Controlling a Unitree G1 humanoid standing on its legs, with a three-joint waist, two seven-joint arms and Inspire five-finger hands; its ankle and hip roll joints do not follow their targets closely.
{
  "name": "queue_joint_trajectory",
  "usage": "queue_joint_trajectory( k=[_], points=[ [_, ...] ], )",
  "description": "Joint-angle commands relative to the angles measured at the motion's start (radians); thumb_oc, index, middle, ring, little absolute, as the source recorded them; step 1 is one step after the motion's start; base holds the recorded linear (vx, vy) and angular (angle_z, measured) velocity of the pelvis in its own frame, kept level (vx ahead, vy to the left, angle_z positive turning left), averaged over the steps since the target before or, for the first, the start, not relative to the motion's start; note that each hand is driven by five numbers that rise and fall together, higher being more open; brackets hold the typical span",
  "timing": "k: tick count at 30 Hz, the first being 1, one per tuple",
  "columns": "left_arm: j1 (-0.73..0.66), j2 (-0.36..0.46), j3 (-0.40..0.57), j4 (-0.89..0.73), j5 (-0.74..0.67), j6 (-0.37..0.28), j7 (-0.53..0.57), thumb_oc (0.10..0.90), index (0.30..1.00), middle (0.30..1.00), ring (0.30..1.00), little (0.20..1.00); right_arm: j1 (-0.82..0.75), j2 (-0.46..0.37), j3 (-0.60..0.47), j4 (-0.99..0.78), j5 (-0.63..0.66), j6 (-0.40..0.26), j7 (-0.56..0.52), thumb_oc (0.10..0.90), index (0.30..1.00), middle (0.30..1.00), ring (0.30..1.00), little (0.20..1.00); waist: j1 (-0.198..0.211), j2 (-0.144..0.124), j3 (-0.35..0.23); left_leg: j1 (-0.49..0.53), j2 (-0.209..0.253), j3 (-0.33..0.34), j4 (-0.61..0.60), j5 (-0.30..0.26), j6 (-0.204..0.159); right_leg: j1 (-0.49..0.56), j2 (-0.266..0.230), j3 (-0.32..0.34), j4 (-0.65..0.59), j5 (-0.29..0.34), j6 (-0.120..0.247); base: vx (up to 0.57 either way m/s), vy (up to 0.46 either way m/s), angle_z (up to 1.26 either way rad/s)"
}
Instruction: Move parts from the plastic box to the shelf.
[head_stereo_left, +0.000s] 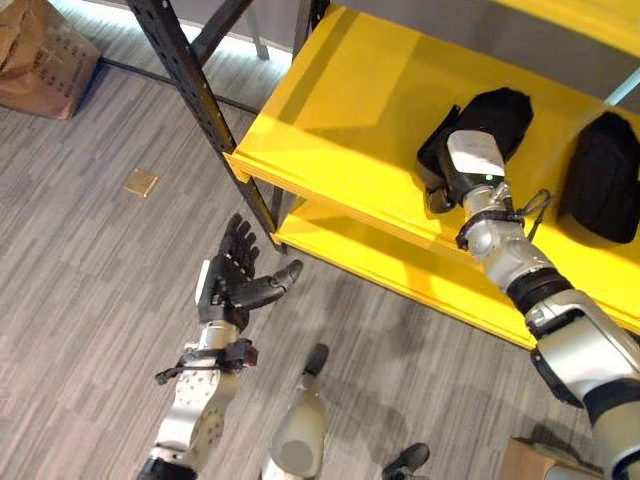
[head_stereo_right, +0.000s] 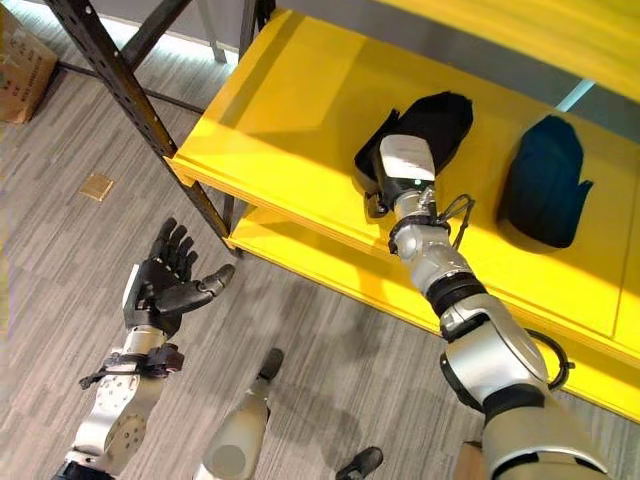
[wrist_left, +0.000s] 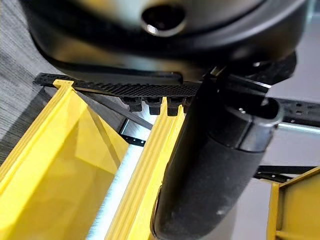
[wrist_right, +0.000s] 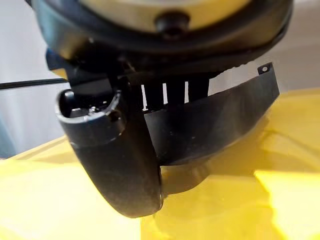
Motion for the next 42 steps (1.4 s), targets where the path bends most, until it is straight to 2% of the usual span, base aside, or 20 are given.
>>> queue_joint_trajectory(
  k=[1, 3, 14, 31, 42],
  points=[
    [-0.064, 0.01, -0.018, -0.132, -0.006, -0.116, -0.009, 0.9, 1.0, 1.0, 1.0, 1.0, -0.106, -0.078, -0.006, 0.007, 0.108, -0.003, -0.013, 0.4, 0.3, 0.3, 0.3, 0.3, 0.007, 0.02, -0.021, 0.015, -0.005, 0.049, -0.028, -0.028, 0.061, 0.024, -0.033, 0.011, 0.072, 0.089, 0.008, -0.03, 0.028, 0.01],
    [-0.066, 0.011, -0.021, -0.135, -0.006, -0.114, -0.005, 0.9, 1.0, 1.0, 1.0, 1.0, -0.103, -0.089, -0.012, 0.015, 0.113, 0.001, -0.019, 0.4, 0.3, 0.3, 0.3, 0.3, 0.0, 0.032, -0.015, 0.007, -0.009, 0.048, -0.026, -0.026, 0.061, 0.02, -0.036, 0.01, 0.071, 0.088, 0.009, 0.0, 0.0, 0.0],
    [-0.059, 0.012, -0.023, -0.137, -0.012, -0.115, -0.01, 0.9, 1.0, 1.0, 1.0, 1.0, -0.112, -0.116, 0.03, -0.009, 0.068, -0.007, -0.009, 0.4, 0.3, 0.3, 0.3, 0.3, -0.022, 0.053, -0.006, 0.011, -0.011, 0.052, -0.037, -0.022, 0.067, 0.008, -0.044, 0.022, 0.064, 0.094, 0.013, 0.0, 0.0, -0.03],
    [-0.04, 0.033, -0.013, -0.141, -0.032, -0.122, -0.043, 0.9, 1.0, 1.0, 1.0, 1.0, -0.166, -0.179, 0.239, -0.092, -0.165, -0.029, 0.09, 0.4, 0.3, 0.3, 0.3, 0.3, -0.018, 0.046, -0.009, 0.006, -0.019, 0.033, -0.047, -0.019, 0.069, 0.015, -0.039, 0.005, 0.051, 0.091, 0.02, 0.0, 0.0, 0.0],
    [-0.044, 0.038, -0.014, -0.131, -0.025, -0.126, -0.044, 0.9, 1.0, 1.0, 1.0, 1.0, -0.163, -0.166, 0.269, -0.096, -0.214, -0.035, 0.114, 0.4, 0.3, 0.3, 0.3, 0.3, -0.013, 0.043, -0.01, 0.002, -0.023, 0.031, -0.048, -0.02, 0.069, 0.02, -0.039, -0.005, 0.044, 0.095, 0.023, 0.0, 0.0, 0.0]
  ],
)
